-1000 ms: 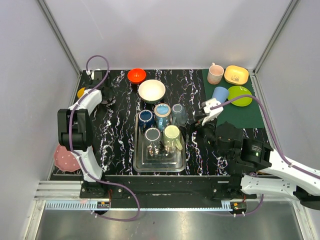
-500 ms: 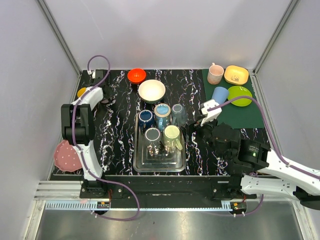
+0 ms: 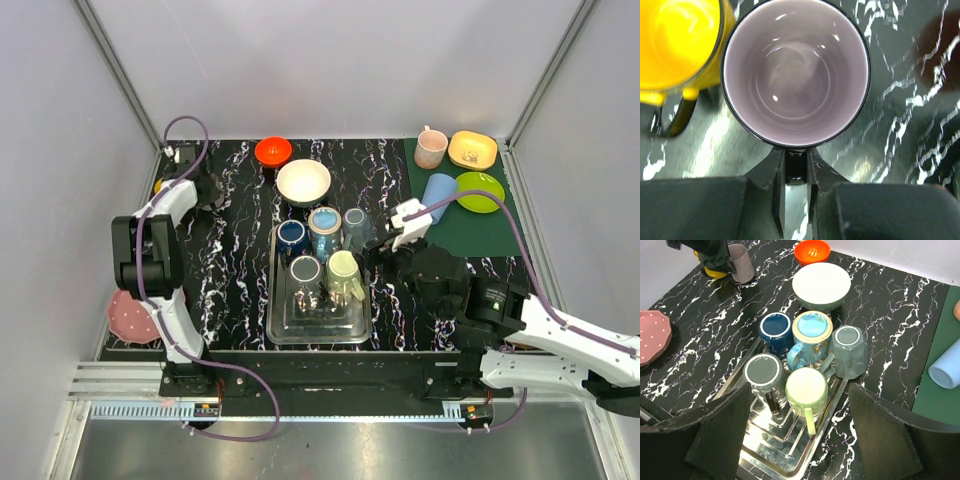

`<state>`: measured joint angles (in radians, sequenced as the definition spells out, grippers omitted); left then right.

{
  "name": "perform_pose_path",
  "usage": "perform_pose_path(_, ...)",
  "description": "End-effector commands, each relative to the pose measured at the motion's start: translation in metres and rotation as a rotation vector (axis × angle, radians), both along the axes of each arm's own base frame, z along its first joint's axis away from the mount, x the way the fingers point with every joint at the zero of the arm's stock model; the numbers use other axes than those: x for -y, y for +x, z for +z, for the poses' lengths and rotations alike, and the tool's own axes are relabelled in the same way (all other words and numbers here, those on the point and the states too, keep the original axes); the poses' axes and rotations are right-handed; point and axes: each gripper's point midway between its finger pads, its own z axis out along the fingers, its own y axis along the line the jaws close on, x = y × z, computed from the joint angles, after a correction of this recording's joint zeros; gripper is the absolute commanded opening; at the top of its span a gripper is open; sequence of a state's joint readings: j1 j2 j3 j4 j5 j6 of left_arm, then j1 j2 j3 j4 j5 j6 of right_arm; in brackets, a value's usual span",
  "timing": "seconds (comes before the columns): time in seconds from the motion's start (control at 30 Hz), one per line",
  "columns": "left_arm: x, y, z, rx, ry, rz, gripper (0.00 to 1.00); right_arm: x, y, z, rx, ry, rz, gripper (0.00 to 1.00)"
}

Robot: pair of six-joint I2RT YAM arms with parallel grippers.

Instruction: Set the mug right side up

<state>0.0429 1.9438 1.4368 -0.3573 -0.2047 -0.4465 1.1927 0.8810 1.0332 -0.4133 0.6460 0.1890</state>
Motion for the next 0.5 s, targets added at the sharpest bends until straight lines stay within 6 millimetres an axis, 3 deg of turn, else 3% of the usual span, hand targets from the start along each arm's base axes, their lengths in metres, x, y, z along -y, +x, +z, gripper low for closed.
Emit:
perform_pose_path(0.0, 0.027, -0.013, 0.114, 0.282, -0.112, -0.05, 0.0, -0.014, 0.008, 0.005, 0.005, 0.061, -0.02, 0.83)
perform_pose_path(0.07, 0.05, -0.03, 0.135, 0.331, -0.168, -0.093, 0.0, -0.024, 0.012, 0.006, -0.006, 0.096, -0.019, 0.83)
perform_pose_path(0.1, 0.064, -0.043, 0.171, 0.413, -0.187, -0.13, 0.0, -0.026, 0.014, 0.007, -0.011, 0.109, -0.02, 0.83)
perform_pose_path(0.13, 0.075, -0.052, 0.185, 0.444, -0.208, -0.152, 0.0, -0.03, 0.017, 0.011, -0.02, 0.152, -0.029, 0.83)
perform_pose_path(0.17, 0.1, -0.065, 0.195, 0.464, -0.268, -0.207, 0.0, -0.033, 0.022, 0.007, -0.036, 0.163, -0.042, 0.83)
perform_pose_path(0.2, 0.111, -0.081, 0.228, 0.547, -0.3, -0.245, 0.0, -0.035, 0.025, 0.007, -0.057, 0.191, -0.041, 0.83)
perform_pose_path(0.23, 0.122, -0.092, 0.241, 0.582, -0.342, -0.277, 0.0, -0.026, 0.04, 0.006, -0.104, 0.264, -0.101, 0.86)
perform_pose_path(0.27, 0.147, -0.108, 0.244, 0.585, -0.433, -0.334, 0.0, -0.023, 0.046, 0.007, -0.141, 0.318, -0.103, 0.87)
perform_pose_path(0.3, 0.157, -0.124, 0.277, 0.695, -0.484, -0.386, 0.0, -0.034, 0.041, 0.008, -0.221, 0.388, 0.008, 0.87)
perform_pose_path(0.33, 0.166, -0.135, 0.289, 0.736, -0.533, -0.42, 0.0, -0.023, 0.059, 0.012, -0.27, 0.523, -0.007, 0.88)
perform_pose_path(0.37, 0.186, -0.151, 0.291, 0.739, -0.617, -0.475, 0.0, -0.023, 0.06, 0.021, -0.291, 0.607, 0.058, 0.89)
perform_pose_path(0.4, 0.193, -0.167, 0.318, 0.832, -0.659, -0.533, 0.0, -0.037, 0.042, 0.028, -0.346, 0.668, 0.221, 0.89)
perform_pose_path(0.47, 0.213, -0.197, 0.346, 0.918, -0.793, -0.642, 0.0, -0.041, 0.037, 0.051, -0.332, 0.856, 0.356, 0.89)
